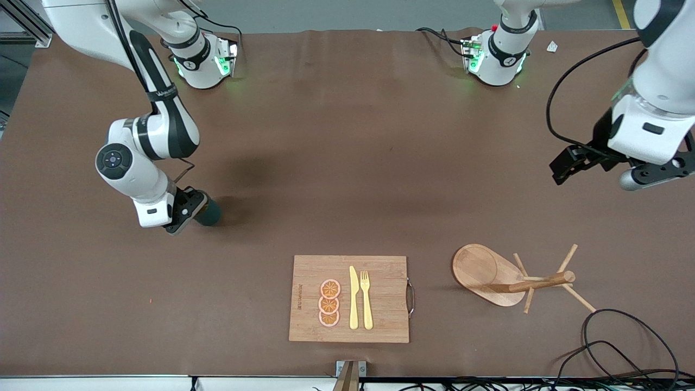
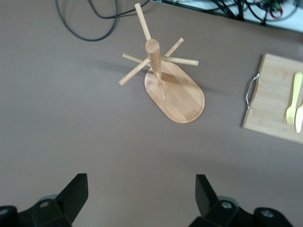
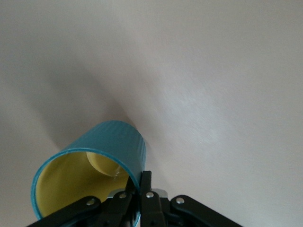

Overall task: Transfer cup from left to right arm and place
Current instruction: 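Carry the mug away with the right gripper while the left gripper retracts, then lower the held mug onto the table with the right gripper, then open the right gripper and lift it away from the mug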

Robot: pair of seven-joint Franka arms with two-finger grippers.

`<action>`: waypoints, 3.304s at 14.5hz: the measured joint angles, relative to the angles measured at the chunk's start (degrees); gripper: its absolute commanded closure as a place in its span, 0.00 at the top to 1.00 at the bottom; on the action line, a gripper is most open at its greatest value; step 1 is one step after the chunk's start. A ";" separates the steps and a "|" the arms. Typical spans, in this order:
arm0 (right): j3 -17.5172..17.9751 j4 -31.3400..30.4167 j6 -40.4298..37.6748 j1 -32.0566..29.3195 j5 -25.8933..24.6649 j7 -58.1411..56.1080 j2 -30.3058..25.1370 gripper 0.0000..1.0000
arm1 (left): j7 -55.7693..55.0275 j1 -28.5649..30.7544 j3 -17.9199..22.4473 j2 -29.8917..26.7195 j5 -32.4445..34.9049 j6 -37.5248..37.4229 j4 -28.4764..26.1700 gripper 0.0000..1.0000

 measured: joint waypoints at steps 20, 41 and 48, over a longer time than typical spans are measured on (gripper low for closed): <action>0.06 3.91 -1.99 -10.97 -0.95 -24.70 4.30 0.02 | 16.15 0.22 5.02 -13.60 -5.93 -7.16 -10.25 1.00; 0.98 17.11 -29.80 -13.55 0.23 -0.19 1.73 1.00 | 16.15 1.03 5.66 -13.90 -8.35 -7.03 -10.59 1.00; 2.22 28.23 -47.30 -11.11 0.24 33.38 -4.00 1.00 | 16.15 1.30 5.75 -13.91 -8.35 -6.87 -10.16 1.00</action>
